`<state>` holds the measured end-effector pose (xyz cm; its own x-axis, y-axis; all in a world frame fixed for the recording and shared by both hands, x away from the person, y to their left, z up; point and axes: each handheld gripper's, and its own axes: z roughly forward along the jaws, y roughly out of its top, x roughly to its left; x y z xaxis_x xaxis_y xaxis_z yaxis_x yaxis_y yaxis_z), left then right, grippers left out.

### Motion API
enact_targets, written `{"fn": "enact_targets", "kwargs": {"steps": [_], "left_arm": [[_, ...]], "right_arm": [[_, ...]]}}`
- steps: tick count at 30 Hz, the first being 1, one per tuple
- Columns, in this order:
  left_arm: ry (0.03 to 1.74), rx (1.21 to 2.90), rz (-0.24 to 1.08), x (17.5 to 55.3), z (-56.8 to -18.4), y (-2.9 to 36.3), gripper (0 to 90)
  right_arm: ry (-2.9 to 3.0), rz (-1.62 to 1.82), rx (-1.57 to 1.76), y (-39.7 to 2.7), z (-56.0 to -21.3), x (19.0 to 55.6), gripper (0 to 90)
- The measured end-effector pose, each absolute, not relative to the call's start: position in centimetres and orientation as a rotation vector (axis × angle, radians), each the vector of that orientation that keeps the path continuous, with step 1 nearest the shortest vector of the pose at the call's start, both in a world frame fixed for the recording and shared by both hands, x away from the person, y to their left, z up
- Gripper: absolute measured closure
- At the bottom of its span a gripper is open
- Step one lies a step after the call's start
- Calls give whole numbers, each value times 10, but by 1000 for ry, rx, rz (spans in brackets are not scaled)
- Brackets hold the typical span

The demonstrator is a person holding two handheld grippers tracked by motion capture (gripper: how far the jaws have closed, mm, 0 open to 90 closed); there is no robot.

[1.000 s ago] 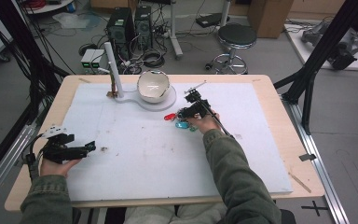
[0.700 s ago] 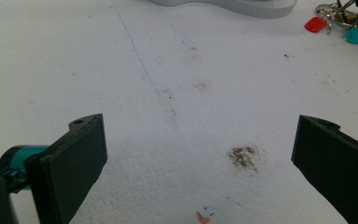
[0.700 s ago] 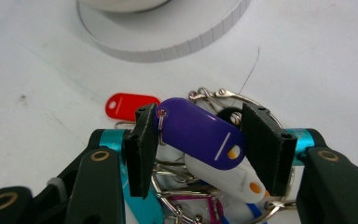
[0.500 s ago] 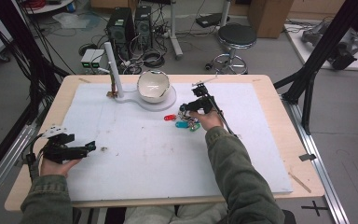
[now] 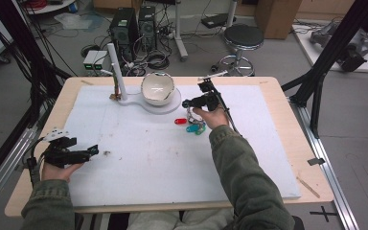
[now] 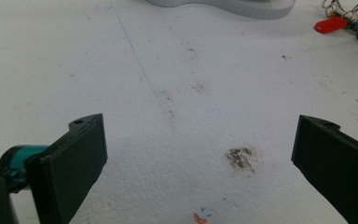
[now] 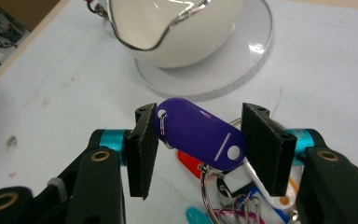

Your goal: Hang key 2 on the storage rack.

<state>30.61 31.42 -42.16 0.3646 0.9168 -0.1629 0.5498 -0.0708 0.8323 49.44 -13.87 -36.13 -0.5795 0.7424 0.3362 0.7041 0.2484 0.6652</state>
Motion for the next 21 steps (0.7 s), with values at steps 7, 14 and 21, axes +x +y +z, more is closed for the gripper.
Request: {"fn": "enact_targets", "kwargs": {"steps": [7, 14, 21], "left_arm": [[1293, 1749, 511, 307, -422, 314, 37], [1292, 1744, 510, 307, -422, 314, 37], [1291, 1743, 507, 308, -422, 314, 37]], "right_arm": [[2438, 1343, 1430, -134, -346, 487, 473], [2461, 1419, 1362, -129, -336, 480, 473], [2465, 1474, 1383, -125, -327, 477, 474]]}}
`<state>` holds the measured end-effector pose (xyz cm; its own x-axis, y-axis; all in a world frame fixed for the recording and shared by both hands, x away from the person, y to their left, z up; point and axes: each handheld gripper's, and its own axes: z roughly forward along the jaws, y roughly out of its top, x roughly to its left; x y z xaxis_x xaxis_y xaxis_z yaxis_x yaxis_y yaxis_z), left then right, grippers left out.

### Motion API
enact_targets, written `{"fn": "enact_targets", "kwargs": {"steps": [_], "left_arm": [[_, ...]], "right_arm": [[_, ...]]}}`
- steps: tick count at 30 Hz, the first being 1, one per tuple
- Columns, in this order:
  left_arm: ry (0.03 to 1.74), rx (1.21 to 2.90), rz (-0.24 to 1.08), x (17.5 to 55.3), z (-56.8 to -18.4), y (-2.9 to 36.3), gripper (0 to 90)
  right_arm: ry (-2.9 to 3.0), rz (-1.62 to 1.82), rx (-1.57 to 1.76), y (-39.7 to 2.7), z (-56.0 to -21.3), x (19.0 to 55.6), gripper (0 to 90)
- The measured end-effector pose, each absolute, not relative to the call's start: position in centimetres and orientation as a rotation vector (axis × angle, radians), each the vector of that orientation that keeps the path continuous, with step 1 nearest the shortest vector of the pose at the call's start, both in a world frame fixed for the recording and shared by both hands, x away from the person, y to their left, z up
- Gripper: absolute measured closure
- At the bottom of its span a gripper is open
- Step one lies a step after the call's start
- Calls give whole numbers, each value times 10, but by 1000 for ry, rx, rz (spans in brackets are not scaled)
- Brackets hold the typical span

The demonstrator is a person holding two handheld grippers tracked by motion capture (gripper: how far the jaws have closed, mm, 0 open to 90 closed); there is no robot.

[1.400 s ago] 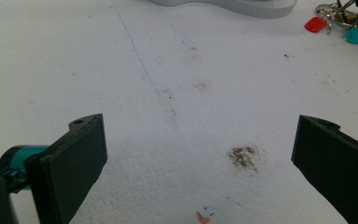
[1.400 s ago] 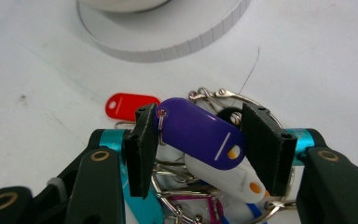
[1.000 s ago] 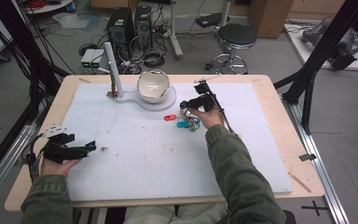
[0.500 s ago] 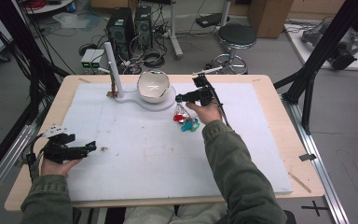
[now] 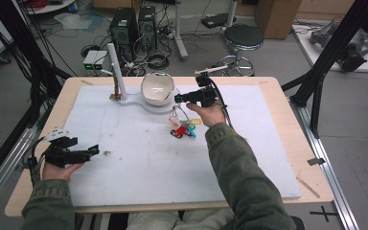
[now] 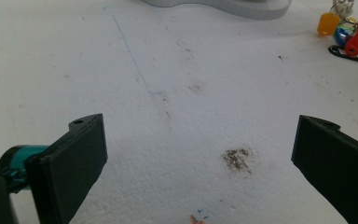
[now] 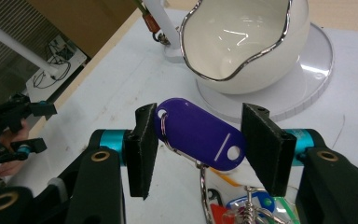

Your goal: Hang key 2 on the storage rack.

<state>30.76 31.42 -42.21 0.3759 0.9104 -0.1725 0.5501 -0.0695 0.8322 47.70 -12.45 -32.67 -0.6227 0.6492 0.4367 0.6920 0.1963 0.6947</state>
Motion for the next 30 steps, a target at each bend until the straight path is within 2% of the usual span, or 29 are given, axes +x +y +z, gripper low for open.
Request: {"fn": "enact_targets", "kwargs": {"steps": [30], "left_arm": [[1291, 1727, 491, 310, -423, 315, 37]], "right_arm": [[-2405, -1545, -1252, -90, -255, 478, 474]]}}
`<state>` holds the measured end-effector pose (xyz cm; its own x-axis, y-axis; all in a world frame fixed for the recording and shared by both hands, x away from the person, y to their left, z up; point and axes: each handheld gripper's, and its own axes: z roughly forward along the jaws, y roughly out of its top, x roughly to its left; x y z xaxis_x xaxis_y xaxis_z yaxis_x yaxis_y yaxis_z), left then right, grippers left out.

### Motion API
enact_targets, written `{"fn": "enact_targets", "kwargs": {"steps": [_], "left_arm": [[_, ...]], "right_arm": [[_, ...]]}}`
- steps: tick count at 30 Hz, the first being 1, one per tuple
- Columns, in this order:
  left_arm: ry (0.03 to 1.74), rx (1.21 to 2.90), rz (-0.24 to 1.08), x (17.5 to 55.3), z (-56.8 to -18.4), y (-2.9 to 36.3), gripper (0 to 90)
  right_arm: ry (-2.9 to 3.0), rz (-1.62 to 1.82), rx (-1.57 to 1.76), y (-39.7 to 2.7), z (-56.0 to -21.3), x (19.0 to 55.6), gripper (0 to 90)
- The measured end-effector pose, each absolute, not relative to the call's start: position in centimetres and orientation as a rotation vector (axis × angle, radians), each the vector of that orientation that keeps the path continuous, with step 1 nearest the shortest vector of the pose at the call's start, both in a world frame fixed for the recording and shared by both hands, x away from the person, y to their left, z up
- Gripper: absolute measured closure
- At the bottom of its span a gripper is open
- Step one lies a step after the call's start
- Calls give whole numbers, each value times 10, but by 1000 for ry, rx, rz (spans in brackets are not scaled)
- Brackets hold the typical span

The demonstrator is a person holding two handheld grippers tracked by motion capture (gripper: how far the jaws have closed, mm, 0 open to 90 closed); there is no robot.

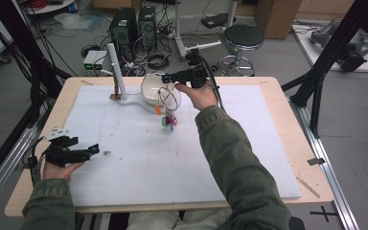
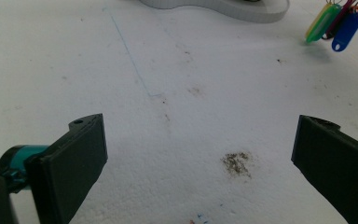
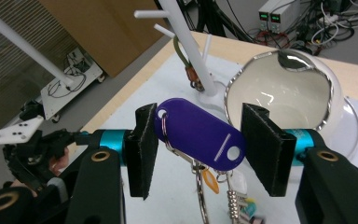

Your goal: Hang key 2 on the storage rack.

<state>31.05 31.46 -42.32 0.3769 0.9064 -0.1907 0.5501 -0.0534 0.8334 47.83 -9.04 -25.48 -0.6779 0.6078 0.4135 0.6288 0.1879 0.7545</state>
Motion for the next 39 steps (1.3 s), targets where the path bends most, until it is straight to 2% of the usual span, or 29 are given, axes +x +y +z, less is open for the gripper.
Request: {"fn": "enact_targets", "kwargs": {"steps": [25, 39], "left_arm": [[1272, 1729, 478, 314, -424, 313, 37], [1270, 1737, 482, 315, -423, 312, 37]], "right_arm": [[-2385, -1624, -1196, -41, -200, 498, 474], [-2360, -1619, -1174, -9, -193, 515, 474]]}}
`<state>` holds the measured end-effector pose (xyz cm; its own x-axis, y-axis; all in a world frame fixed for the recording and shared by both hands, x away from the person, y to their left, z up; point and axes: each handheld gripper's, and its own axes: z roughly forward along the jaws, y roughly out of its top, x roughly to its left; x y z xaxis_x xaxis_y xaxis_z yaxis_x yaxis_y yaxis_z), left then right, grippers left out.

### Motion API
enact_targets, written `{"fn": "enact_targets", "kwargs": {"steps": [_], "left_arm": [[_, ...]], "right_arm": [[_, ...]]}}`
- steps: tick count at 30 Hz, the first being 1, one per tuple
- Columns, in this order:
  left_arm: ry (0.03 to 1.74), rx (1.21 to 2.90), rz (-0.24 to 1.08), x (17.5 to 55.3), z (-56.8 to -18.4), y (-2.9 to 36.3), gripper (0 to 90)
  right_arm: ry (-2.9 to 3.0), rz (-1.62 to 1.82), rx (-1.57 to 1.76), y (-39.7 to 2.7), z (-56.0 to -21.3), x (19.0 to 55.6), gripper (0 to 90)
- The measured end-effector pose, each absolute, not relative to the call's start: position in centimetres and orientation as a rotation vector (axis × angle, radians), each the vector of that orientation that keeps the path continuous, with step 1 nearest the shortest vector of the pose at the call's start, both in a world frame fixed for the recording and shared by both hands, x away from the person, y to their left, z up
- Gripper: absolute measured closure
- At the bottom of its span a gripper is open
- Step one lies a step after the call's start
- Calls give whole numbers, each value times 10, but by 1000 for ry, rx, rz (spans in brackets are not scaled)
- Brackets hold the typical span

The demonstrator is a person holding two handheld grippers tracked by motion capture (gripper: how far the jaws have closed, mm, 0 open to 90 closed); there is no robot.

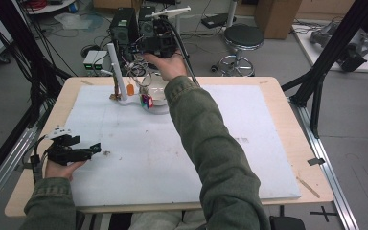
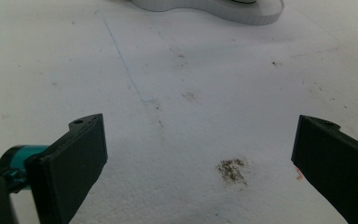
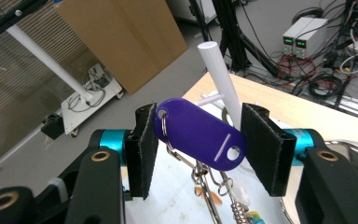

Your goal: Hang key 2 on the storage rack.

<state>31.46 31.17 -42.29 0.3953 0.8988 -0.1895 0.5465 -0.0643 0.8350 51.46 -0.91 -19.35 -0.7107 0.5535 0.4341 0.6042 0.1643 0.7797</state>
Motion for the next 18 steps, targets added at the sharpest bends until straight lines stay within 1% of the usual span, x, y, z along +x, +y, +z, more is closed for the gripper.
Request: {"fn": "enact_targets", "kwargs": {"steps": [9, 18], "left_arm": [[1273, 1702, 468, 314, -422, 313, 37], [1269, 1698, 469, 315, -421, 314, 37]], "right_arm": [[-2393, -1603, -1218, 8, -188, 522, 474], [-2402, -1570, -1232, 27, -191, 531, 474]]}}
